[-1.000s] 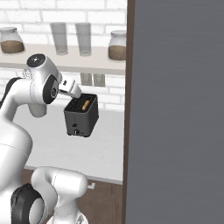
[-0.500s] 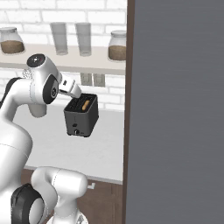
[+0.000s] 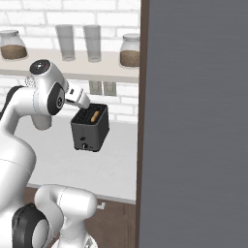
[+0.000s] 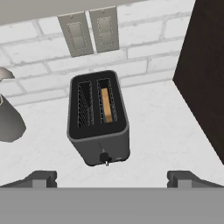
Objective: Start the toaster. Once the lever pops up, take the bread to the plate on the dining counter.
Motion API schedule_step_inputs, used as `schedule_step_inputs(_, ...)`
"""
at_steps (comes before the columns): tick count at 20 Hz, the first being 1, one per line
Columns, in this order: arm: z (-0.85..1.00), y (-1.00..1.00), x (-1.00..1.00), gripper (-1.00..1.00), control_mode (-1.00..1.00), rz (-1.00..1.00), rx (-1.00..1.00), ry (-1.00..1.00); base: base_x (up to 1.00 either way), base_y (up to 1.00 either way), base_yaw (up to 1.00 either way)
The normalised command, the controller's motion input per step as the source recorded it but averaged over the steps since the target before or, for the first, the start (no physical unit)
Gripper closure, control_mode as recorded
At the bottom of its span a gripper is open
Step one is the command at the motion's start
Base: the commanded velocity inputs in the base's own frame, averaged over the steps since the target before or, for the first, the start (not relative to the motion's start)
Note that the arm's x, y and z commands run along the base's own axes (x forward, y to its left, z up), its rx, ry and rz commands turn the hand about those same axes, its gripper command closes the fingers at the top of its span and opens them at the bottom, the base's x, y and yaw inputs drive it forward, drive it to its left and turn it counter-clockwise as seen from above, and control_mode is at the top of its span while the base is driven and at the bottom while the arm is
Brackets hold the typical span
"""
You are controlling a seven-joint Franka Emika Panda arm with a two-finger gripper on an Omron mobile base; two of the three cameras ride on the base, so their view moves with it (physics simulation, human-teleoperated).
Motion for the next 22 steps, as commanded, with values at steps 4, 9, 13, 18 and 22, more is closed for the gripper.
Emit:
schedule_step_inputs(4,0.0,0.0,0.0,-1.0,-1.0,0.0,0.0,0.0,0.0,0.0,0.0)
schedule_step_inputs(9,0.0,0.0,0.0,-1.0,-1.0,0.0,0.0,0.0,0.0,0.0,0.0)
schedule_step_inputs(13,0.0,0.0,0.0,-1.0,-1.0,0.0,0.0,0.0,0.0,0.0,0.0)
schedule_step_inputs(18,0.0,0.0,0.0,-1.0,-1.0,0.0,0.0,0.0,0.0,0.0,0.0)
schedule_step_inputs(22,0.0,0.0,0.0,-1.0,-1.0,0.0,0.0,0.0,0.0,0.0,0.0)
